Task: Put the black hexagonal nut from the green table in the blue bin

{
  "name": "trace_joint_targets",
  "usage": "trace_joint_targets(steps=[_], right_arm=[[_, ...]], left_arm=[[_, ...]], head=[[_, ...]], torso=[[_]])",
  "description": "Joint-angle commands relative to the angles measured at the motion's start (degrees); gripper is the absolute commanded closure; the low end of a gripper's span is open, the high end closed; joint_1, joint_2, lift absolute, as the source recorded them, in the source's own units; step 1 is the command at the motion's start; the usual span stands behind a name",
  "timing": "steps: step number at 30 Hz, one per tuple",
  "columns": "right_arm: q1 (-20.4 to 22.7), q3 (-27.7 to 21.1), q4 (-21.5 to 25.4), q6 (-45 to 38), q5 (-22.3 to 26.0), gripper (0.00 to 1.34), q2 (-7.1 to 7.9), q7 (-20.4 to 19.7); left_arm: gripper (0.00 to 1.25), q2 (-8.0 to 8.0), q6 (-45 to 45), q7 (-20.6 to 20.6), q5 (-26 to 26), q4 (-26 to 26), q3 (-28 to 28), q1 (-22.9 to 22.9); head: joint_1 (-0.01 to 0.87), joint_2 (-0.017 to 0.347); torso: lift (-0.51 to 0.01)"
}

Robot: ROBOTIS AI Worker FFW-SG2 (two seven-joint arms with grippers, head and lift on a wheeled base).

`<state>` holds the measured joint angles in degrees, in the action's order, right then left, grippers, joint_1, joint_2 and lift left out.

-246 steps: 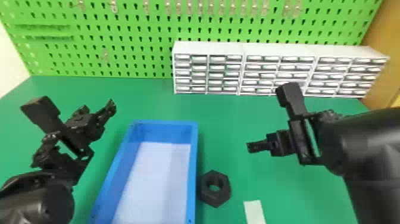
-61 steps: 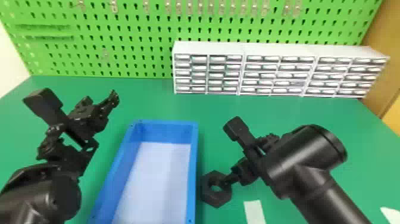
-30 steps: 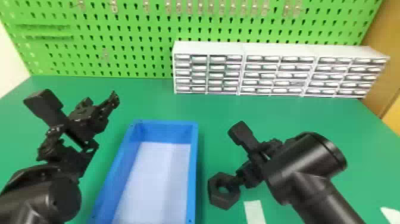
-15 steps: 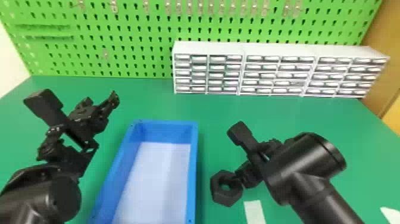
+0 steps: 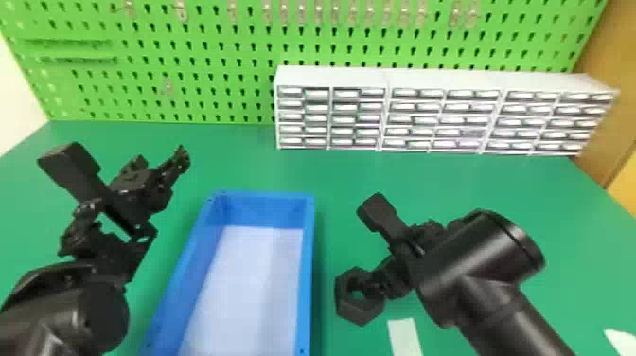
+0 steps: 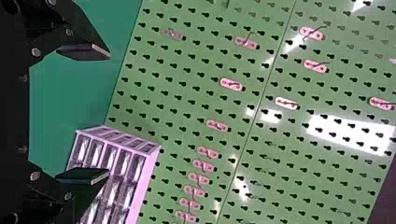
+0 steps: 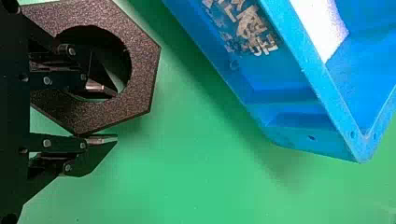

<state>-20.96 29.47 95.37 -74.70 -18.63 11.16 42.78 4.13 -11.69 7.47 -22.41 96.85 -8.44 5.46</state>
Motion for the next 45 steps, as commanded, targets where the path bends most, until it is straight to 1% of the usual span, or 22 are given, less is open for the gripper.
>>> trace_joint_targets(steps=[1,14,29,33,36,42,45], right_arm=[[0.0,0.1,0.0,0.0,-0.4,1.03,-0.09,0.0],[0.0,-0.2,0.4,0.1,-1.1,1.03,-0.09,0.1],[-0.1,-2.1,2.0,1.2,-5.1,1.03,-0.17,1.8],[0.2,-3.8,3.4,2.6,-6.2,1.03,-0.35,1.8],[1.0,-6.5,4.3,6.6,-6.5,1.03,-0.61,1.8],[1.2,-9.6,6.0,9.5,-7.6,1.03,-0.44,1.8],[1.4,-11.1,6.1,13.0,-7.1,1.03,-0.35,1.8]], left_arm=[[0.37,0.0,0.0,0.0,0.0,0.0,0.0,0.0],[0.37,0.0,0.1,0.0,0.0,0.0,-0.1,-0.1],[0.37,0.0,0.1,0.1,-0.1,0.0,-0.1,-0.3],[0.37,0.0,0.1,0.1,-0.1,0.0,-0.1,-0.5],[0.37,0.0,0.1,0.1,-0.1,0.0,-0.1,-0.5],[0.37,0.0,0.1,0.1,-0.2,0.0,0.0,-0.5],[0.37,0.0,0.0,0.1,-0.2,0.0,-0.1,-0.6]], head=[[0.666,0.032],[0.666,0.032],[0.666,0.032],[0.666,0.032],[0.666,0.032],[0.666,0.032],[0.666,0.032]], torso=[[-0.1],[-0.1],[-0.1],[-0.1],[-0.1],[-0.1],[-0.1]])
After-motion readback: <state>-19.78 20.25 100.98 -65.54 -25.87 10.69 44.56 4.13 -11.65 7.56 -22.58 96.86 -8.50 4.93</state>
